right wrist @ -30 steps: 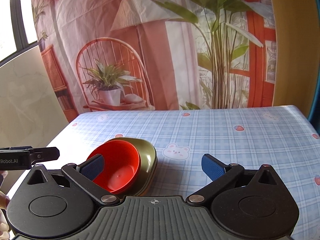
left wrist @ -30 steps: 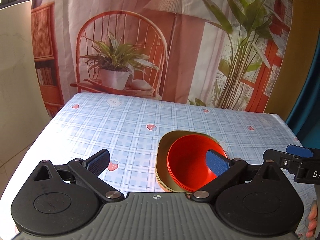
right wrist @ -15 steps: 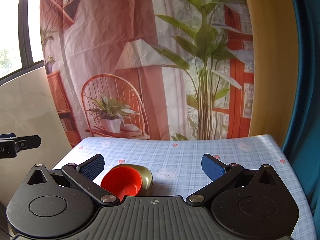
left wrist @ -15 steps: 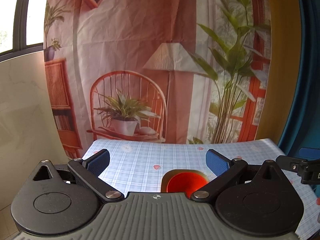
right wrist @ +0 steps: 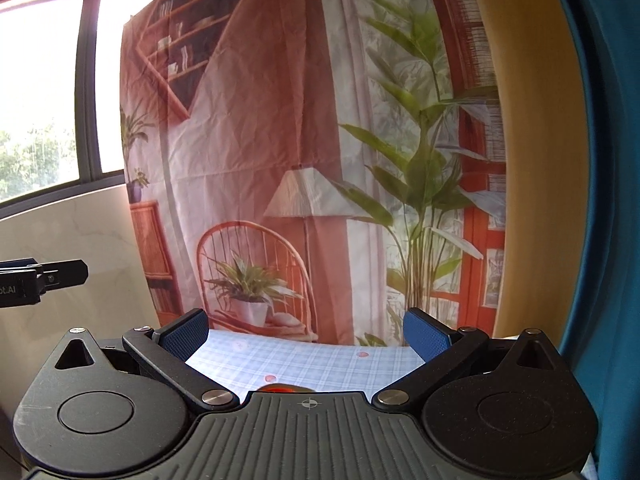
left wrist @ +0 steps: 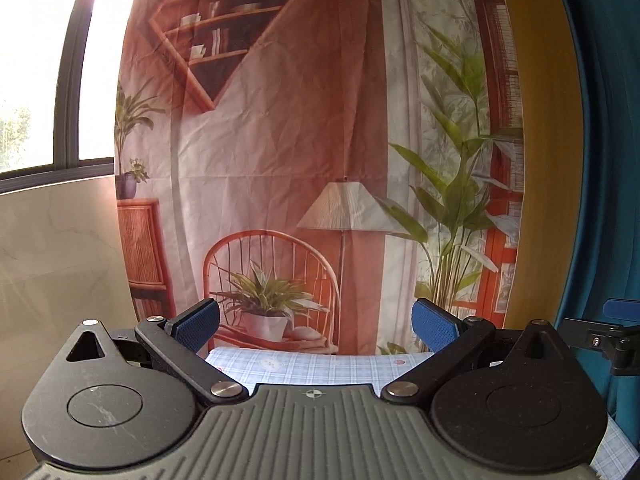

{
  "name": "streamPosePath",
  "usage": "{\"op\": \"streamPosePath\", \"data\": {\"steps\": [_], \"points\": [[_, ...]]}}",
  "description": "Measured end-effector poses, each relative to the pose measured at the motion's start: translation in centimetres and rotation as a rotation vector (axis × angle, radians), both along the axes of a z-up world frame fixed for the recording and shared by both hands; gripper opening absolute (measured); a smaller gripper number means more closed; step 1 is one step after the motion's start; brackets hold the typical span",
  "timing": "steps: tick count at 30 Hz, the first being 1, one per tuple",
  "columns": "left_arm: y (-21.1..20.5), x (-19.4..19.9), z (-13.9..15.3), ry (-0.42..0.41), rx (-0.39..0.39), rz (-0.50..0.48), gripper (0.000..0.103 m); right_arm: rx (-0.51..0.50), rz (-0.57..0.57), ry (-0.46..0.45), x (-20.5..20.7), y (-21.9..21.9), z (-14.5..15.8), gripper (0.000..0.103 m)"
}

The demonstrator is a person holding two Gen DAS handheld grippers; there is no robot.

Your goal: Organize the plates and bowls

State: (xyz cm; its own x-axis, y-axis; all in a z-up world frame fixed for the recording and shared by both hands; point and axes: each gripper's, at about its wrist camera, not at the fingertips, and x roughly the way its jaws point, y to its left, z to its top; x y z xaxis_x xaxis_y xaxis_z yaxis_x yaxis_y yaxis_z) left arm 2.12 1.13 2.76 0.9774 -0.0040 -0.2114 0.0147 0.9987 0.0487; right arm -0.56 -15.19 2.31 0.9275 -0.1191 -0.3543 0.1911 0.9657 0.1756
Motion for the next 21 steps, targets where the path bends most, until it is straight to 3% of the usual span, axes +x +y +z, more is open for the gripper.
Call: {"op": "streamPosePath", "data": {"steps": [12,21], "points": [[-0.13,-0.24,-0.12,0.002,0.02,0.025,0.103,-0.081,-0.059,0.024,-0.39,0.92,0.43,0.103],[0.52,0.03,-0.33,0.017,0.02,0.026,0.103,-0.081,-0.095,0.048,-0.07,0.42,-0.08,0.103]]}}
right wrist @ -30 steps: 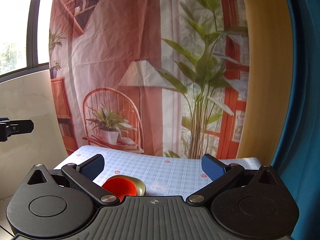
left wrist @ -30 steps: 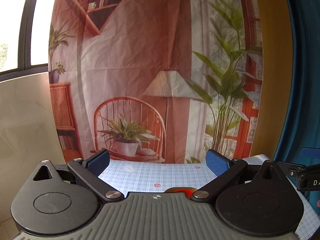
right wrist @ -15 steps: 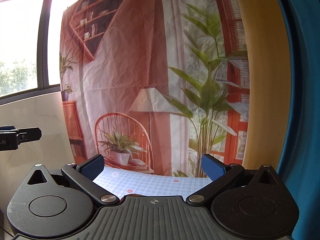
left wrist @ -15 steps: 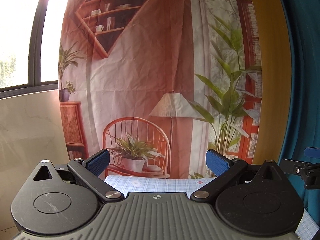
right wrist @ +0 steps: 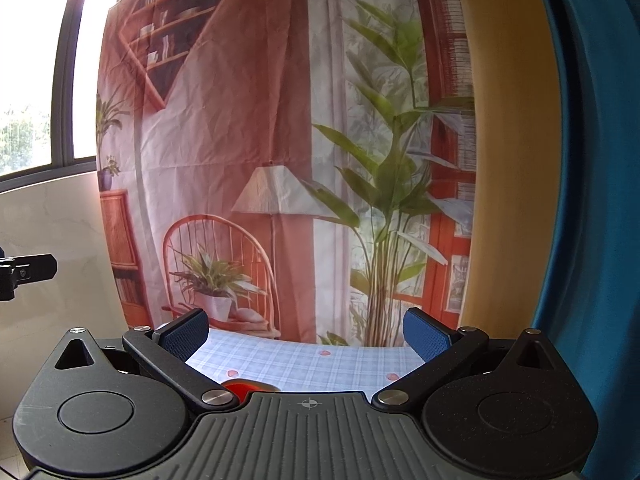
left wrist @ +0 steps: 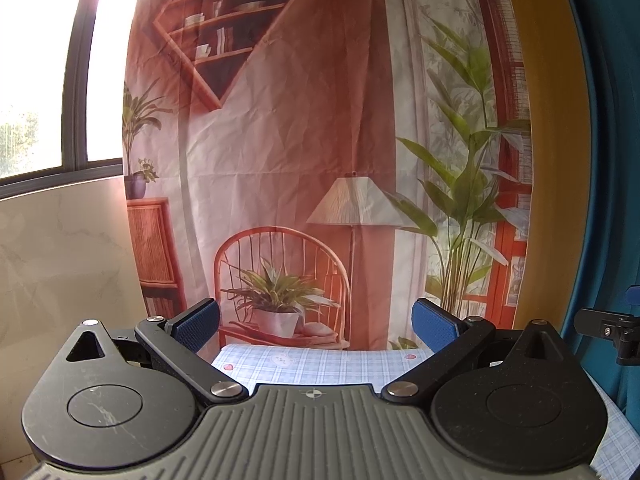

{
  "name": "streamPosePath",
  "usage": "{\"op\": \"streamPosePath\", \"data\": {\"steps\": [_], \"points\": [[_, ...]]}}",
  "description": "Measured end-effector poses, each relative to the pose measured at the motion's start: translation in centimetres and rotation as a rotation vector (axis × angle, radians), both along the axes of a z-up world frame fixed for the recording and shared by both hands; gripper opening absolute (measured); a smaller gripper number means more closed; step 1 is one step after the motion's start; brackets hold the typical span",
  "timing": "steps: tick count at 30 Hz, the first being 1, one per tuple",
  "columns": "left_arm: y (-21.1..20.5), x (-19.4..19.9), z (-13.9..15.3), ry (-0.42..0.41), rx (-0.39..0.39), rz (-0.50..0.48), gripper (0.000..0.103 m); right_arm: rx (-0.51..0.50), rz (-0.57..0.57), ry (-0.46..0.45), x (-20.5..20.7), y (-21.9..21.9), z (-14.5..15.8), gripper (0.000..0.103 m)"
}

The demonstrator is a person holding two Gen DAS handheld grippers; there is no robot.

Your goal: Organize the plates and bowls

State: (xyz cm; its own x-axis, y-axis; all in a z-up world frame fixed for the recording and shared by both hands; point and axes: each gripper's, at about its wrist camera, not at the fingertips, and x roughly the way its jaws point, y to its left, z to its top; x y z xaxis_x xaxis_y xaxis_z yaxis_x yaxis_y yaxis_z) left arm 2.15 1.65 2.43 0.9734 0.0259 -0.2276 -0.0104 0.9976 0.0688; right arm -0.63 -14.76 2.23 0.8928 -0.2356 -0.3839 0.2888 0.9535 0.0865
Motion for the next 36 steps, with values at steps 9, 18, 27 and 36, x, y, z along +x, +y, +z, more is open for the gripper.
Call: {"op": "streamPosePath", "data": {"steps": [9,18,27,36], "points": [[0.1,0.13,-0.12,0.011,-0.005,-0.003,0.103,0.0,-0.015,0.009,0.07,-0.14,-0.12,0.103],[0.23,0.29,-0.3,0.02,-0.009,0.0,0.103,0.006,-0.038,0.022,0.13,-0.53,-0.32,0.103],[0.37,0.49,-0.38,0.028,-0.01,0.002,0.103,0.009,-0.042,0.026,0.1,-0.64,-0.47,0.103],[0.39,0.48,-0.48,0.032,-0.013,0.004,0.103,0.01,-0.041,0.026,0.12,-0.71,-0.46,0.103]]}}
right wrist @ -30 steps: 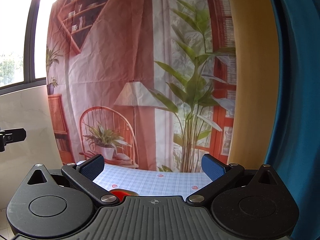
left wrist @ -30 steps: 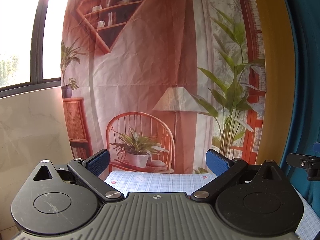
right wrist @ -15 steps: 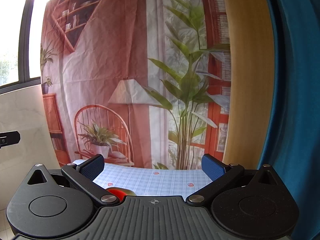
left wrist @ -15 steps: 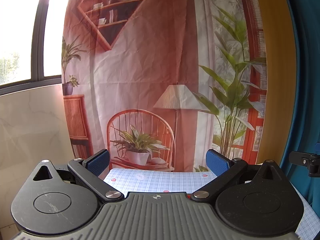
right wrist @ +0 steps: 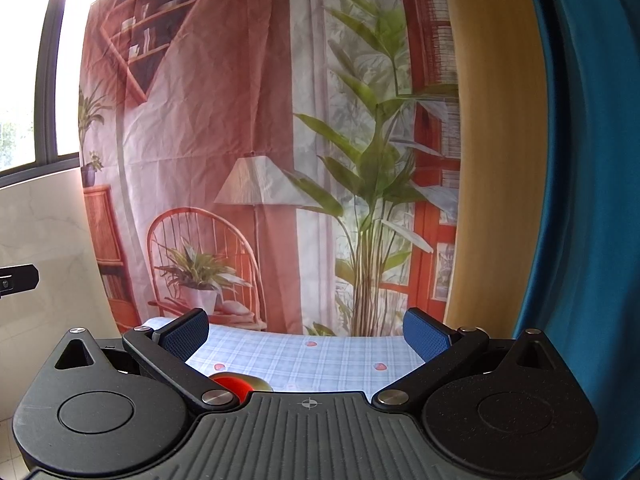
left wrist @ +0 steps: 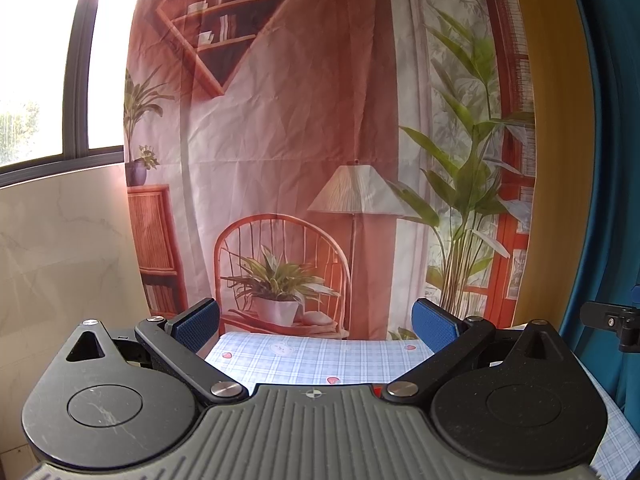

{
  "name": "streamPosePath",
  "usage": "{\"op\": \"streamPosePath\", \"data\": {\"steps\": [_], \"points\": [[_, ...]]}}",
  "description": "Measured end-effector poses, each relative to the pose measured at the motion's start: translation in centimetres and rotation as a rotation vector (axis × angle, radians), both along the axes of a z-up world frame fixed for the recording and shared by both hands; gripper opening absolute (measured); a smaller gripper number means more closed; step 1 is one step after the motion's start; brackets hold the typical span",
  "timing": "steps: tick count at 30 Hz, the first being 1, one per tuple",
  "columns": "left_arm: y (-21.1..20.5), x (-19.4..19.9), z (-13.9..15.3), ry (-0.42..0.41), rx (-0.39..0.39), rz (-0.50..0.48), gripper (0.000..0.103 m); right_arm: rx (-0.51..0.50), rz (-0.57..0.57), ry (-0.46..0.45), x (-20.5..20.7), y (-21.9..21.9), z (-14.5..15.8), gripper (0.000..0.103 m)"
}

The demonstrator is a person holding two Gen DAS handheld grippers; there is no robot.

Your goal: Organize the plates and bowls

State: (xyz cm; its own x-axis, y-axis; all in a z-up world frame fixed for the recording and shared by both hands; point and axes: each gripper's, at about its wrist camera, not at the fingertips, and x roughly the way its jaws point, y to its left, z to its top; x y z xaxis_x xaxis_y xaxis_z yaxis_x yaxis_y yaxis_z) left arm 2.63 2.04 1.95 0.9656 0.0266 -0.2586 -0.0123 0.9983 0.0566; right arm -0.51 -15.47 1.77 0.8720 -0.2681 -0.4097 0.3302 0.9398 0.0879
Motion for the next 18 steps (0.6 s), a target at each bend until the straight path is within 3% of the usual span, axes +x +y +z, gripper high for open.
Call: {"op": "streamPosePath", "data": {"steps": [18], "points": [[0.12,-0.05,-0.44,0.002,0.0,0.0,0.103,0.003,-0.002,0.003,0.01,-0.23,-0.3,0.103]]}}
